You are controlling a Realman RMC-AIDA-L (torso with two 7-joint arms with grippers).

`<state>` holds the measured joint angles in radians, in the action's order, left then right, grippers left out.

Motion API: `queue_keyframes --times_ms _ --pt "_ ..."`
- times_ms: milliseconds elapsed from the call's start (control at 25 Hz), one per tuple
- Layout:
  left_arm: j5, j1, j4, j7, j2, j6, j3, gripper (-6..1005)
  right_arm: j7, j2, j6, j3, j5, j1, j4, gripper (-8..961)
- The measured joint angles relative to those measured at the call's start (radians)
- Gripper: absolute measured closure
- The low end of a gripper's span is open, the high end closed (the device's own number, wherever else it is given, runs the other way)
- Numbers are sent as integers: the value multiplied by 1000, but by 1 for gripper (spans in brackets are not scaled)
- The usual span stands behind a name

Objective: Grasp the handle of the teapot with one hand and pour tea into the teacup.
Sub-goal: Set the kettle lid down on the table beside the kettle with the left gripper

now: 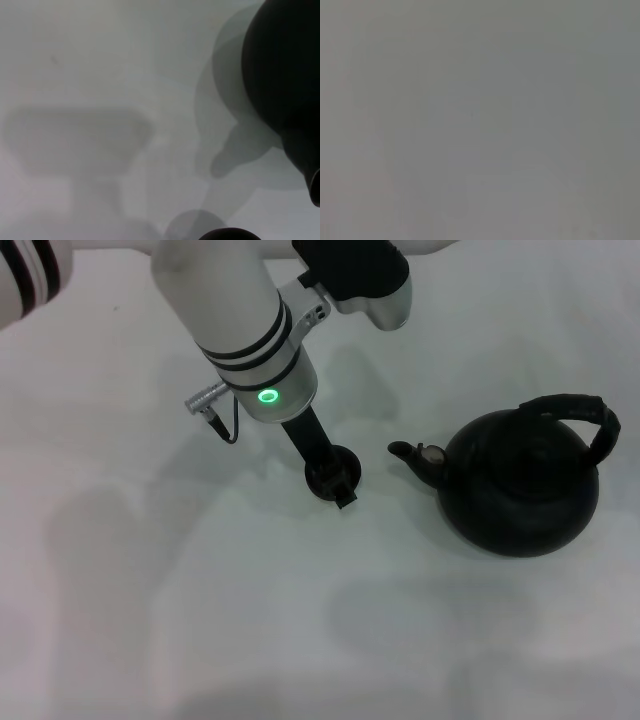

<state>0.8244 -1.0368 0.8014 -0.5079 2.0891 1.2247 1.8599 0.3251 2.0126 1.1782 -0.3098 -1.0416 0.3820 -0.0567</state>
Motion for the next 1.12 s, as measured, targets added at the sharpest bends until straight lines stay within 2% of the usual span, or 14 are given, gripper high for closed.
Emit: queue_keyframes --times_ms 720,1120 --pt "-3 3 -15 31 0 -32 59 303 -2 0 9 -11 -2 -4 2 117" --pt "-6 2 -15 32 0 -42 60 301 -3 0 9 -11 -2 -4 2 118"
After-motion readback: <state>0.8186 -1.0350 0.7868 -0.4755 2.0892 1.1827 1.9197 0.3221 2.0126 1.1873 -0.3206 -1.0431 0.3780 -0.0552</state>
